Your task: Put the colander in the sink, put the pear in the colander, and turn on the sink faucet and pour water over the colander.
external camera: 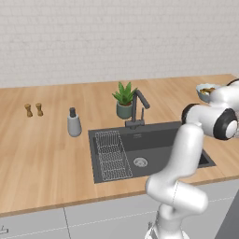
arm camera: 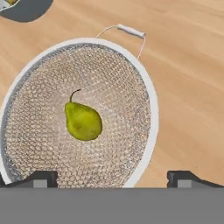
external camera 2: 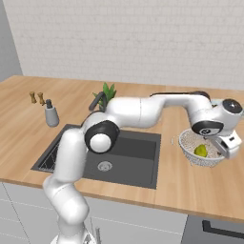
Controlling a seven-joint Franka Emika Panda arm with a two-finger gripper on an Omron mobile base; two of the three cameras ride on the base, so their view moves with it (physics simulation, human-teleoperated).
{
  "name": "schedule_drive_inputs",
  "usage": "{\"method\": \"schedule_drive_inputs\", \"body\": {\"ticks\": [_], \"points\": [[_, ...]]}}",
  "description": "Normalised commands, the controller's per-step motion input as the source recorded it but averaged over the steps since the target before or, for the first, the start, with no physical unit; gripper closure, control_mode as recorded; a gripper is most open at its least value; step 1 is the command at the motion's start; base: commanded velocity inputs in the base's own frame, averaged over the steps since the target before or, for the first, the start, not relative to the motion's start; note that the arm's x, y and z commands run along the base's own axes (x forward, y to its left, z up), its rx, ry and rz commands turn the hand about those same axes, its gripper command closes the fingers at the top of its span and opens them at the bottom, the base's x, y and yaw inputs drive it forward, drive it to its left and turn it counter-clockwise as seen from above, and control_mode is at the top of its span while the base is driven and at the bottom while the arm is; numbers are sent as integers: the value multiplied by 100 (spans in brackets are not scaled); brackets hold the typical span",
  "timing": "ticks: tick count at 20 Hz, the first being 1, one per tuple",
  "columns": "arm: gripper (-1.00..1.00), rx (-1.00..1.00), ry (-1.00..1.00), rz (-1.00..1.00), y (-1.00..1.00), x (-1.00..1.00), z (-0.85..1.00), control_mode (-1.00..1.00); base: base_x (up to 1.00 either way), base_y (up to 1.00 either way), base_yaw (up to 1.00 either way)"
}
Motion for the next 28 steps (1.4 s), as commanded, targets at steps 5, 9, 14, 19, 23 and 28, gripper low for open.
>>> {"method": "schedule_drive_inputs", "body": {"ticks": [5,9,14,19,23,28], "points": [[-100,4,34,-66,5,-29,-3,-100,0,0,0],[-100,8,28,-61,4,-14,-1,-100,0,0,0],[-100,21,25,-51,0,-15,5,-100,0,0,0],[-100,31,6,-44,0,-23,0,-100,0,0,0],[-100,33,-1,-25,-2,-11,0,-100,0,0,0],[-100,30,-8,-8,0,-7,4,-100,0,0,0]]}}
